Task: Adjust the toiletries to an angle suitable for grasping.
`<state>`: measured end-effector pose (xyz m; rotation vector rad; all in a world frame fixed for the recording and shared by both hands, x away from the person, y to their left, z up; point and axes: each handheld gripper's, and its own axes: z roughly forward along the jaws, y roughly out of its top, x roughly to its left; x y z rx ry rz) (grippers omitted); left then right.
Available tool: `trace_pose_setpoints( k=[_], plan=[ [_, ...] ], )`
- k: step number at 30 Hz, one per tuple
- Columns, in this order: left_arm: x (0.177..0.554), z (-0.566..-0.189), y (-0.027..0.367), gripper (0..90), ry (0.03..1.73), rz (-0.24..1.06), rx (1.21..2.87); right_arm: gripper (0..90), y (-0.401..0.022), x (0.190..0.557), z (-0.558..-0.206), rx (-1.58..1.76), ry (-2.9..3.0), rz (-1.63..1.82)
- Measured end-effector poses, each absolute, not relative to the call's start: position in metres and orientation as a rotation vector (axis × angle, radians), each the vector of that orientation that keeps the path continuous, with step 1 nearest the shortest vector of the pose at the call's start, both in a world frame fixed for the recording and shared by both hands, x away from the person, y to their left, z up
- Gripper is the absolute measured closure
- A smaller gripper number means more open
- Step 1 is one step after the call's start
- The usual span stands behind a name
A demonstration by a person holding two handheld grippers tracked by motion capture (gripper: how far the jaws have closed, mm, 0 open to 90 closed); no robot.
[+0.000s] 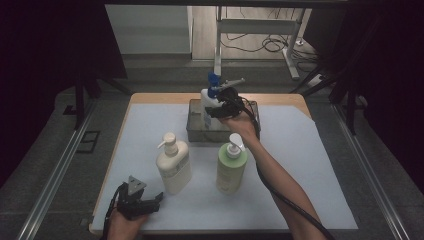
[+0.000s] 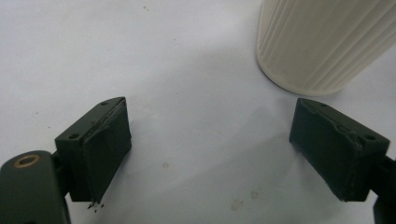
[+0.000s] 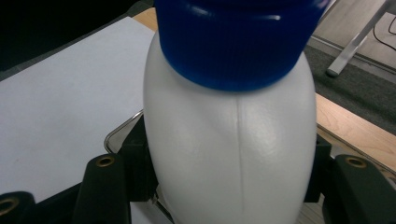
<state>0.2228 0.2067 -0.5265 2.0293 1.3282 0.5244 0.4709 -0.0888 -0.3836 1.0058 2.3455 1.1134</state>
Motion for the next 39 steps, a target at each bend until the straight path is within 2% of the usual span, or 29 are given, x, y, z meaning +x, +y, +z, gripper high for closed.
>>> trace_pose_setpoints(
  k=[4,6,10,22,28,39],
  plan=[
    [0.223,-0.527,0.207,12.5,1.328,0.525,2.029,37.6,-0.088,0.472,-0.384,1.0,2.352,1.116],
    [0.223,-0.527,0.207,12.5,1.328,0.525,2.029,32.3,-0.088,0.473,-0.385,0.993,2.356,1.117],
    [0.223,-0.527,0.207,12.5,1.328,0.525,2.029,28.5,-0.088,0.473,-0.387,0.961,2.363,1.118],
    [0.223,-0.527,0.207,12.5,1.329,0.524,2.028,29.9,-0.106,0.461,-0.393,0.958,2.379,1.151],
    [0.223,-0.527,0.207,12.5,1.329,0.524,2.028,37.5,-0.118,0.453,-0.398,0.975,2.399,1.169],
    [0.223,-0.527,0.207,12.5,1.329,0.524,2.027,61.2,-0.143,0.443,-0.41,1.034,2.415,1.142]
  ],
)
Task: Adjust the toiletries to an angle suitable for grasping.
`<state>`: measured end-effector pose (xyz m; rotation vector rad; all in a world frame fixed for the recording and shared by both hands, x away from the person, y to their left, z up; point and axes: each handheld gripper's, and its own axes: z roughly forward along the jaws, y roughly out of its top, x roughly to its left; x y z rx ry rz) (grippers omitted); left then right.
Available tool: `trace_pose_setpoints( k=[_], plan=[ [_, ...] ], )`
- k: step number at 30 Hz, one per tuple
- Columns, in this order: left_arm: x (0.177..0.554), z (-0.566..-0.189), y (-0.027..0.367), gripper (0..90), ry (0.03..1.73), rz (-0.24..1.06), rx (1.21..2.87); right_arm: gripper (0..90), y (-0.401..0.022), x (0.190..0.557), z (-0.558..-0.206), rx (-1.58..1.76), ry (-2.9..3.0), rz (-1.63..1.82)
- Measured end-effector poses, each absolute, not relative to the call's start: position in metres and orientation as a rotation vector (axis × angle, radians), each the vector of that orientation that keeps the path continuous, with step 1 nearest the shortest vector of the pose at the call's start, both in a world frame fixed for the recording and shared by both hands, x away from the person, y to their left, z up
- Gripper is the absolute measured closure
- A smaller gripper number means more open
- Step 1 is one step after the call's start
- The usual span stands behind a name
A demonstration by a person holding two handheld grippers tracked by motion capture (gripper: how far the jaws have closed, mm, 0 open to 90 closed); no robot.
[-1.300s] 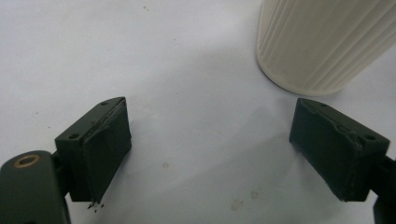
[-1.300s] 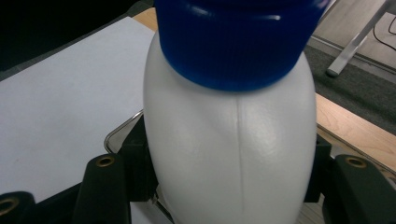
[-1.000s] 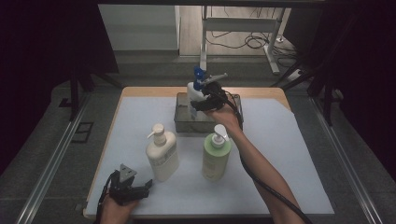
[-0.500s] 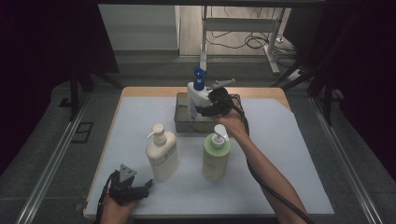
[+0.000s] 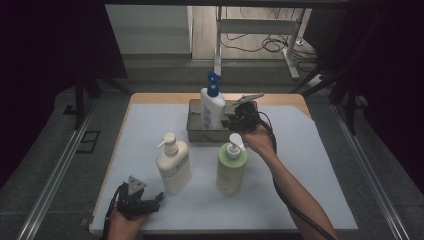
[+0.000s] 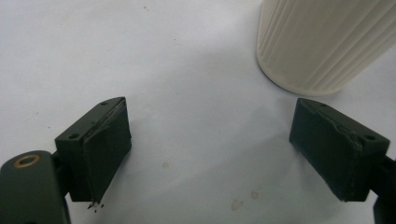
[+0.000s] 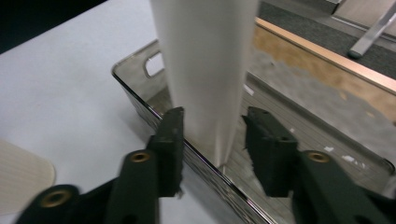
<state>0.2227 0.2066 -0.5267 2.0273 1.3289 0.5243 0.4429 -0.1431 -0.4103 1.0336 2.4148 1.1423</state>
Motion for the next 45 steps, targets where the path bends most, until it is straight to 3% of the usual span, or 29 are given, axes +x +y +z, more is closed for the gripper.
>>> trace_pose_setpoints(
  k=[9,14,45],
  plan=[
    [0.223,-0.527,0.207,12.5,1.329,0.524,2.027,83.3,-0.149,0.452,-0.42,1.116,2.389,1.109],
    [0.223,-0.527,0.207,12.4,1.33,0.523,2.027,89.5,-0.144,0.462,-0.425,1.138,2.388,1.094],
    [0.223,-0.527,0.207,12.5,1.329,0.524,2.028,89.9,-0.116,0.489,-0.446,1.201,2.461,0.988]
  ],
)
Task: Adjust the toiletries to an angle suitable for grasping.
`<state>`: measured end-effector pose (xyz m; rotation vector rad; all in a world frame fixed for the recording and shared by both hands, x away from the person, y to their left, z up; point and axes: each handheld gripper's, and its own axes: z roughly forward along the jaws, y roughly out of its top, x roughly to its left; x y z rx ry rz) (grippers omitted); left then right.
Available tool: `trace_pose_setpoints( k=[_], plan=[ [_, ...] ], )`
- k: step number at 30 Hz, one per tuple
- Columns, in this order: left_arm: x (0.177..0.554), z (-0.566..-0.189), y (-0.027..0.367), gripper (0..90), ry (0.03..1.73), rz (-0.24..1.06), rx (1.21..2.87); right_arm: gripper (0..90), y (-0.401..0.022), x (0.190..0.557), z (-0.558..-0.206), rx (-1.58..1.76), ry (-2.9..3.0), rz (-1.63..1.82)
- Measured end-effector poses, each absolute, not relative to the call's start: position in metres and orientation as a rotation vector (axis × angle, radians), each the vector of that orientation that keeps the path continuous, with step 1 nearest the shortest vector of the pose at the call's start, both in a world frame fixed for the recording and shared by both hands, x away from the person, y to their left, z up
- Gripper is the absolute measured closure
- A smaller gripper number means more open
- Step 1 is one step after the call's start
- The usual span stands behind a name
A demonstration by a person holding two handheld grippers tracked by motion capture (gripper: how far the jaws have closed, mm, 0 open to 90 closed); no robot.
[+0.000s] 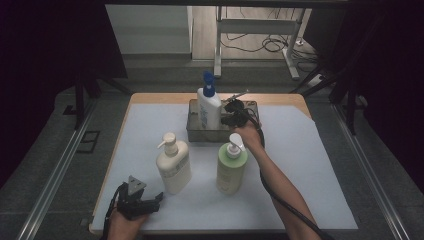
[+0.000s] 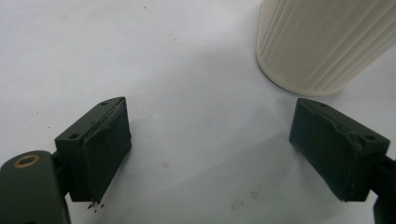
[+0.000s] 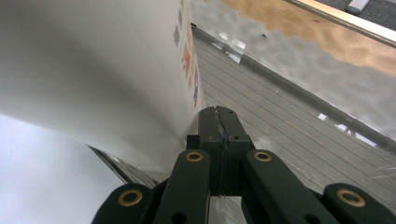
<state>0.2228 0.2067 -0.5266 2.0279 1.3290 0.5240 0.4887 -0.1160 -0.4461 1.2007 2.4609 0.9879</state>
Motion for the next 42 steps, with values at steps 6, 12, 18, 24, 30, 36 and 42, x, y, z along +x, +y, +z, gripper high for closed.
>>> trace_pose_setpoints(
  k=[6,12,18,24,30,36,42],
  plan=[
    [0.223,-0.527,0.207,12.5,1.329,0.524,2.028,89.9,-0.111,0.489,-0.448,1.194,2.481,1.004],
    [0.223,-0.527,0.207,12.5,1.329,0.524,2.028,89.9,-0.105,0.489,-0.45,1.182,2.487,1.009],
    [0.223,-0.527,0.207,12.5,1.329,0.524,2.028,89.9,-0.101,0.49,-0.45,1.165,2.503,1.017],
    [0.223,-0.527,0.207,12.5,1.329,0.525,2.028,89.9,-0.097,0.489,-0.451,1.169,2.511,1.041],
    [0.223,-0.527,0.207,12.5,1.329,0.524,2.029,89.9,-0.09,0.487,-0.452,1.136,2.537,1.043],
    [0.223,-0.527,0.207,12.5,1.329,0.524,2.029,89.9,-0.087,0.485,-0.452,1.119,2.55,1.047],
    [0.223,-0.527,0.207,12.4,1.329,0.524,2.029,89.9,-0.082,0.482,-0.45,1.076,2.573,1.077]
  ],
)
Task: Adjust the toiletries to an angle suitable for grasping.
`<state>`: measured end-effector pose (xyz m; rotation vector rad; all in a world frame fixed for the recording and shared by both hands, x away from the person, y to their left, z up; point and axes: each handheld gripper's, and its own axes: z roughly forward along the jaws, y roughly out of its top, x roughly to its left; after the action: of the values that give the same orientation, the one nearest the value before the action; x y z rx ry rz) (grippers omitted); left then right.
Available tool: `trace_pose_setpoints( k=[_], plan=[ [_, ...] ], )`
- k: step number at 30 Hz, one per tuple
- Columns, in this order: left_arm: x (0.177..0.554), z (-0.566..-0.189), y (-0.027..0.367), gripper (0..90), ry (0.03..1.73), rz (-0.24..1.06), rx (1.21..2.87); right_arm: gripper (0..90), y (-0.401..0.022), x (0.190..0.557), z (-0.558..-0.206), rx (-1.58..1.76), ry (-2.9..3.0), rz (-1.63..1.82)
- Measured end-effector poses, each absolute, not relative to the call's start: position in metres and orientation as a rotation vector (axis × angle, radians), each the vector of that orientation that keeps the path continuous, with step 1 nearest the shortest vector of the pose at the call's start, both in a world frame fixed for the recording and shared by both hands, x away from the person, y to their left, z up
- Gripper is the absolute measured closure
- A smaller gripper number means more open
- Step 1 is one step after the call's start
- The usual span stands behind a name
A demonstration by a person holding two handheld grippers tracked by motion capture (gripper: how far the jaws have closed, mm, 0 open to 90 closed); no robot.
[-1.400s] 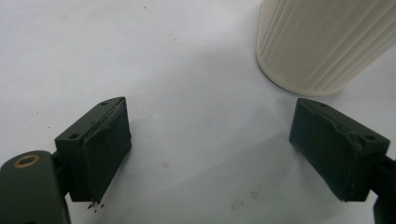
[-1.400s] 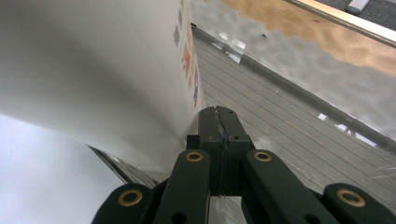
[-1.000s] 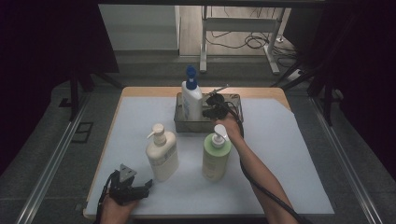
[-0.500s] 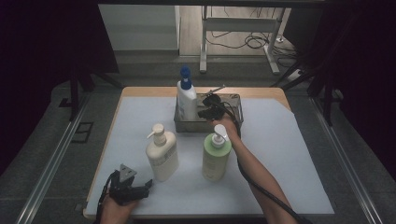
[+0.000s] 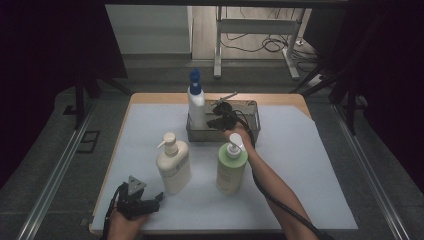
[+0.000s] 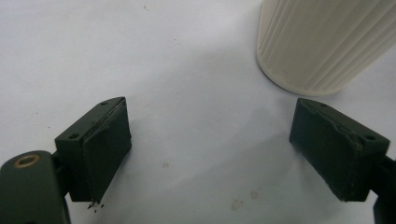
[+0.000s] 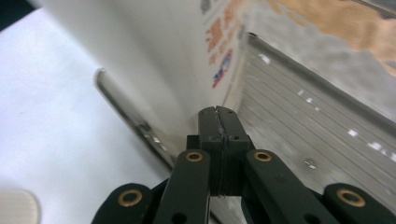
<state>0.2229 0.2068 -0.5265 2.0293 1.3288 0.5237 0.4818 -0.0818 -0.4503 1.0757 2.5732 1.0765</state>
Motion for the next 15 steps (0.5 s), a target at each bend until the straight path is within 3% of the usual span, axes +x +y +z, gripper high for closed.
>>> trace_pose_setpoints(
  k=[15],
  plan=[
    [0.2229,-0.5265,0.2067,12.5,1.329,0.524,2.029,89.4,-0.0743,0.4794,-0.4516,1.012,2.604,1.091]
  ],
)
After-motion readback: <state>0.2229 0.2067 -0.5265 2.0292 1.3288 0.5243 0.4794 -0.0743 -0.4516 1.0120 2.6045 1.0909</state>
